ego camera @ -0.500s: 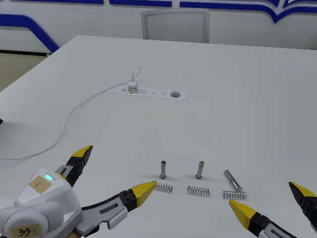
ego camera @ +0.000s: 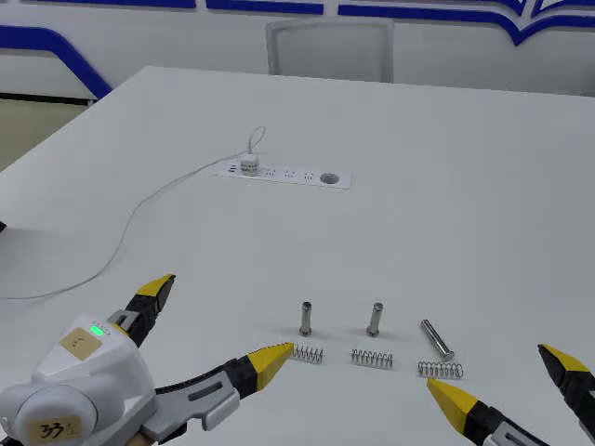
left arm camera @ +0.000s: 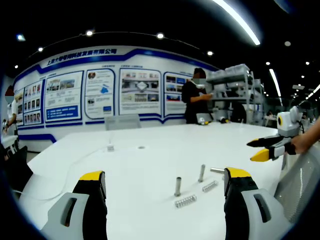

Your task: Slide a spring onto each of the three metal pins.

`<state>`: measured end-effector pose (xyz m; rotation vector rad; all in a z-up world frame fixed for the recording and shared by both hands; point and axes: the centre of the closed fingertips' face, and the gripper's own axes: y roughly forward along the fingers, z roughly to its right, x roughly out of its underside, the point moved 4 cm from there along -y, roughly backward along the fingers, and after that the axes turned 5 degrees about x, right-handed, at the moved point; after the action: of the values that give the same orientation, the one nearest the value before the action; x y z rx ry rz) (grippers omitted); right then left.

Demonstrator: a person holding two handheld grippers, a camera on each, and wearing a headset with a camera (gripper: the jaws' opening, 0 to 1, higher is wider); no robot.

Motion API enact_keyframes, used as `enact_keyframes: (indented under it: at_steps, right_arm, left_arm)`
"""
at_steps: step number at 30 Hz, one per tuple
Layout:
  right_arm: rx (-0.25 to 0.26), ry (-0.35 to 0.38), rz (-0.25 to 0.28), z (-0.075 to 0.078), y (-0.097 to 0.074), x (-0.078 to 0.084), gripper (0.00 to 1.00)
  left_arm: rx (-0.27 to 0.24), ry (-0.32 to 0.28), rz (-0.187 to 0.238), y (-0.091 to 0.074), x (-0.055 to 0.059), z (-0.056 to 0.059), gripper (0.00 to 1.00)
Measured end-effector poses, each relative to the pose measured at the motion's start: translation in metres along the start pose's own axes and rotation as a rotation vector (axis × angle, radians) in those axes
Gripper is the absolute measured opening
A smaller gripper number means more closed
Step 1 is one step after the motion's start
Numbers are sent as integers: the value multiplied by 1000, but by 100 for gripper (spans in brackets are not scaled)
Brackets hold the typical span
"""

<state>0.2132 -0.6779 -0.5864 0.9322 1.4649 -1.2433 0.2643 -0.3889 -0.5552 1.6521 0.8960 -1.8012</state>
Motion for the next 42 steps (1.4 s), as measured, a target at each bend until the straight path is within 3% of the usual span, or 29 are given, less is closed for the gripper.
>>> enact_keyframes:
  at_steps: [29, 33, 35, 39, 42]
  right_arm:
    - [-19, -20, -39, -4, 1, 6, 83]
    - [-17, 10, -43, -3, 0, 7, 83]
    - [-8, 16, -40, -1, -1, 6, 82]
    - [-4, 26, -33, 1, -1, 4, 80]
    - [-11, 22, -58, 1, -1, 7, 76]
  left_arm:
    - [25, 1, -25, 2, 5, 4, 100]
    - [32, 0, -34, 2, 7, 6, 100]
    - [41, -3, -22, 3, 6, 7, 100]
    - [47, 4, -41, 4, 8, 8, 100]
    - [49, 11, -51, 4, 10, 8, 100]
